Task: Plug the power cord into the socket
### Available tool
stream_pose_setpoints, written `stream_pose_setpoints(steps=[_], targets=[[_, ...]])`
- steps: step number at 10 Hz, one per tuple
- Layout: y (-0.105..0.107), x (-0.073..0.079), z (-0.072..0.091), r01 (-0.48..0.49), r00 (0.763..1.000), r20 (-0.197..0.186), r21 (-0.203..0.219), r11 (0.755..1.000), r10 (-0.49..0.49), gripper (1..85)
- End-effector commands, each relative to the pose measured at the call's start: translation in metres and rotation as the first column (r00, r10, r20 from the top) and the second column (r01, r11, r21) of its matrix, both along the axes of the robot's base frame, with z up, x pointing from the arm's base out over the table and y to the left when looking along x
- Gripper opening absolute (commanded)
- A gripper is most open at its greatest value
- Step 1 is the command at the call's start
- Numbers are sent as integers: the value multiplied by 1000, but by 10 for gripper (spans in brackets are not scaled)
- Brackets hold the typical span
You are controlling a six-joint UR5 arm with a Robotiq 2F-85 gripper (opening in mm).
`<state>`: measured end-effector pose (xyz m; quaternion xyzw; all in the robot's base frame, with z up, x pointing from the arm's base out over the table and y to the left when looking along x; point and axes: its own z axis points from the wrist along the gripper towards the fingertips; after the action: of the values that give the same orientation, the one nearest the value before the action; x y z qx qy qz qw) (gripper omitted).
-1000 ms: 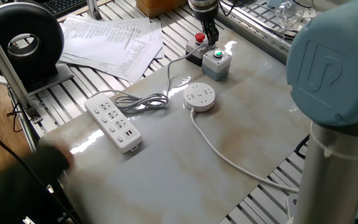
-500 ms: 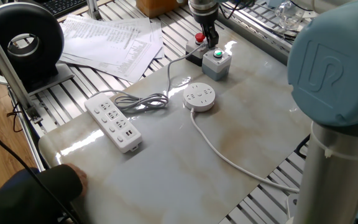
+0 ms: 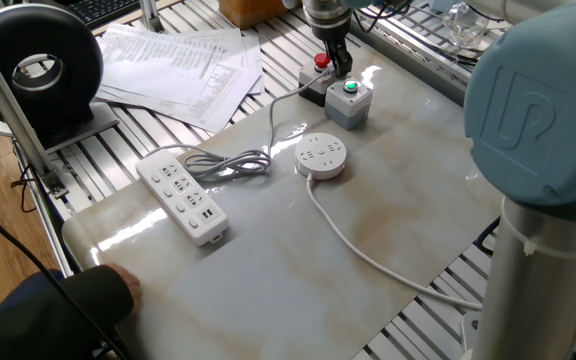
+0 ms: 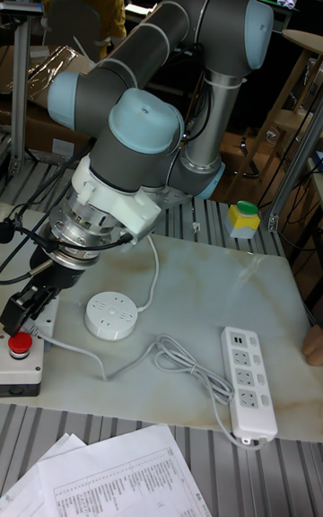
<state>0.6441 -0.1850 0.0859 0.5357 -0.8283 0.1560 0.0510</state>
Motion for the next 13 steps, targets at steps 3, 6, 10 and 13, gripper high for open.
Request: stream_pose_setpoints(steps=[3, 6, 10, 13], targets=[[-4, 0, 5, 2, 1000, 0, 1, 1000, -2, 513], [-5, -2, 7, 8, 1000, 1, -3, 1000, -8, 513], [-6, -4, 6, 10, 1000, -2, -4, 1000, -10, 510], [-4, -7, 2, 11, 1000, -3, 0, 1000, -11, 503]])
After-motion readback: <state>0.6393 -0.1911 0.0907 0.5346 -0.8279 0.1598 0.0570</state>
